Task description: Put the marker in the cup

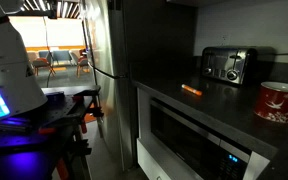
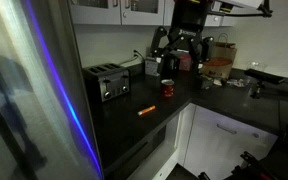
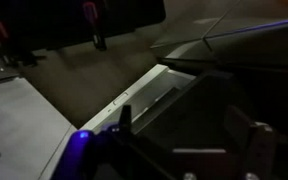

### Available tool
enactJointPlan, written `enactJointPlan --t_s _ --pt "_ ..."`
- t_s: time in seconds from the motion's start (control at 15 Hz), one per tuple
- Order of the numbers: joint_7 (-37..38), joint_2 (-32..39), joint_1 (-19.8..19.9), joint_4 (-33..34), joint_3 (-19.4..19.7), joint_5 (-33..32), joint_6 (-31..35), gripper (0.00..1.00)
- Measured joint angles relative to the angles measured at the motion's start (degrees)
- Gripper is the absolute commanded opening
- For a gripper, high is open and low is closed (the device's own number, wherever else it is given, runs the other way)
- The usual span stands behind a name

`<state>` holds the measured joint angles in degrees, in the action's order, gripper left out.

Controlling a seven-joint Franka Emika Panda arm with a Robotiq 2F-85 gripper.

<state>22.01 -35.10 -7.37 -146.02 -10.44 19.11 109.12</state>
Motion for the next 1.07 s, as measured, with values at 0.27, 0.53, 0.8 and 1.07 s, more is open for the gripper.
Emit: enactJointPlan --t_s 0.27,0.53,0.8,1.07 --pt "0.0 0.0 0.0 0.0 0.0 0.0 0.0 1.0" --pt "1.12 0.03 0.51 -0.01 -0.3 -0.5 0.75 1.0" --pt "9.41 3.8 5.37 0.36 -2.46 -1.71 9.29 1.0" --pt "21.53 16.06 10.0 3.74 -5.28 -7.33 18.22 1.0"
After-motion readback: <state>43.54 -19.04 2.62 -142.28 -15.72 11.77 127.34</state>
